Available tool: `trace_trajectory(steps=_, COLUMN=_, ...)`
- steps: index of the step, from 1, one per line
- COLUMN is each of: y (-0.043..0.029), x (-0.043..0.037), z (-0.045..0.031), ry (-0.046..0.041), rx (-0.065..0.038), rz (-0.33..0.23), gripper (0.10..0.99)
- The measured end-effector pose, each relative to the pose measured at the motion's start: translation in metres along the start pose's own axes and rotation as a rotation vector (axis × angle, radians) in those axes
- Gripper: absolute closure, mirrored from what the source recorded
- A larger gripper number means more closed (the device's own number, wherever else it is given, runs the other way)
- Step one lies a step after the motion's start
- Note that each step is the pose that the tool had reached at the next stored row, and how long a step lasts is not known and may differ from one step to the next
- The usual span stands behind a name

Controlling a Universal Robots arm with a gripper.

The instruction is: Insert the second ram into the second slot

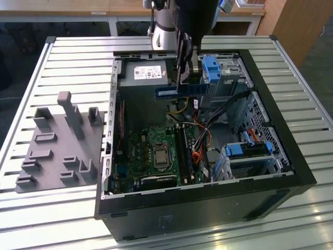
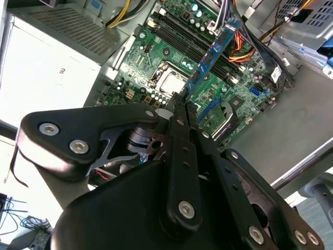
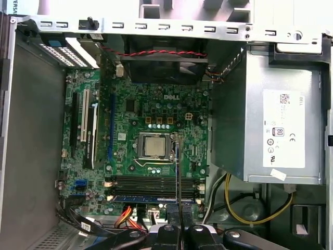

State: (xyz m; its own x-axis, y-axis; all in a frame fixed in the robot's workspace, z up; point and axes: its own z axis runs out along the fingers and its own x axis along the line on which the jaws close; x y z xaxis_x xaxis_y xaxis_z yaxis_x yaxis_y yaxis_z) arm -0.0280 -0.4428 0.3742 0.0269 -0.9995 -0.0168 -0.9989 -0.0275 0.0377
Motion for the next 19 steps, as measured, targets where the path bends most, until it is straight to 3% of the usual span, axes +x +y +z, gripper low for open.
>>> trace_trajectory(steps=10, y=0.0003, x=0.0081, z=-0.0001, ry=0.0, rx=0.0, rz=0.0, gripper=0.957)
trace_trajectory(steps=19, y=0.0003, x=0.0088, z=-0.0001, ry=-0.0003, rx=0.0, rz=0.008, gripper=0.957)
